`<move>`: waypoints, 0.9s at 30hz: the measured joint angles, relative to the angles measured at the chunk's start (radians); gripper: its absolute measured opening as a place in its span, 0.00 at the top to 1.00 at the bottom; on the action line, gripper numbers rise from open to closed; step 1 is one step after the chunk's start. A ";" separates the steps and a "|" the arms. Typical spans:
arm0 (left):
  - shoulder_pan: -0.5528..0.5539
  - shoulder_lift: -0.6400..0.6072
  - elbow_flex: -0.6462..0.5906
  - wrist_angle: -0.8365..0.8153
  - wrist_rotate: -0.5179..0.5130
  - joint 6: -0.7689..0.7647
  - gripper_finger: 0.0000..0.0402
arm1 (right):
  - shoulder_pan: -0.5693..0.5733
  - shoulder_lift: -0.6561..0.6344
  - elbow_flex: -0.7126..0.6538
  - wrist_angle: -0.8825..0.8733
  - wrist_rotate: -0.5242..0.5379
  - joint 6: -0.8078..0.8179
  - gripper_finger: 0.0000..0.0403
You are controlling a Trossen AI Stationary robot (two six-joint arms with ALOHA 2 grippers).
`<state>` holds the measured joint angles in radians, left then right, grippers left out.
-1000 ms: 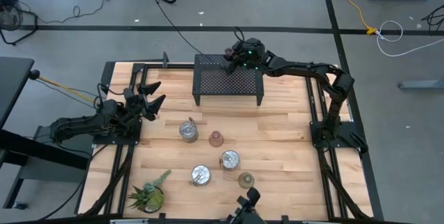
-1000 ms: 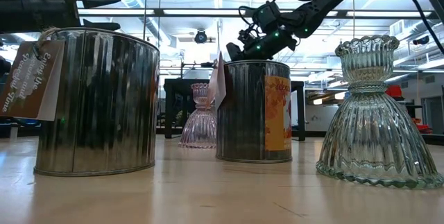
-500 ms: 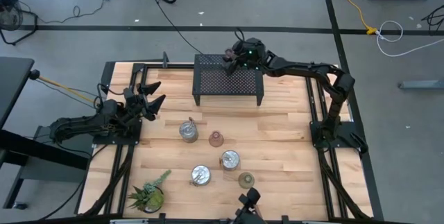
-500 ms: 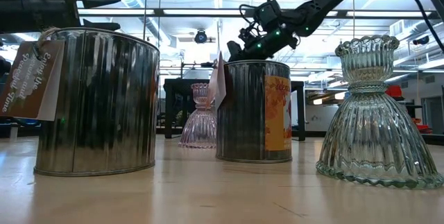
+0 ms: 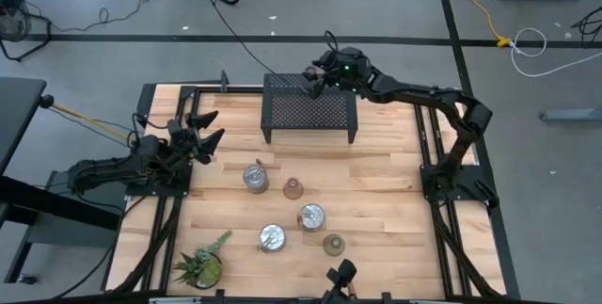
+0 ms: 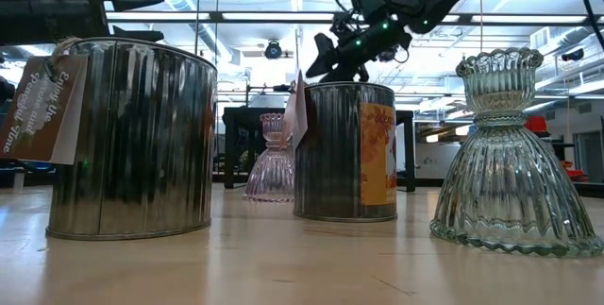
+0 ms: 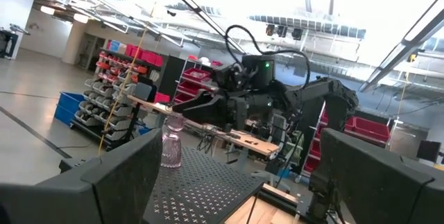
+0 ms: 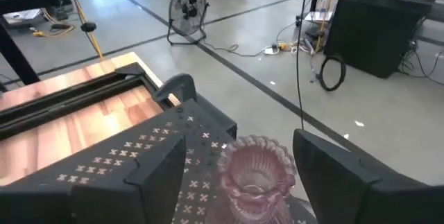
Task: Pick & Place candle stick holders
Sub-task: Align the green candle holder with the red candle holder on the shelf
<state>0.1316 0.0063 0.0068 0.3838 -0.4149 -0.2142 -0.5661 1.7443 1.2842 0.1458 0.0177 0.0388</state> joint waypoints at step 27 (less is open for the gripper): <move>0.000 0.000 0.000 -0.012 0.001 -0.003 0.03 | 0.899 -0.561 -0.260 -0.514 0.238 0.296 0.38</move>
<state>0.1314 0.0063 0.0070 0.3722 -0.4141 -0.2173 0.3330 1.1831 1.0243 -0.3680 0.2562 0.3349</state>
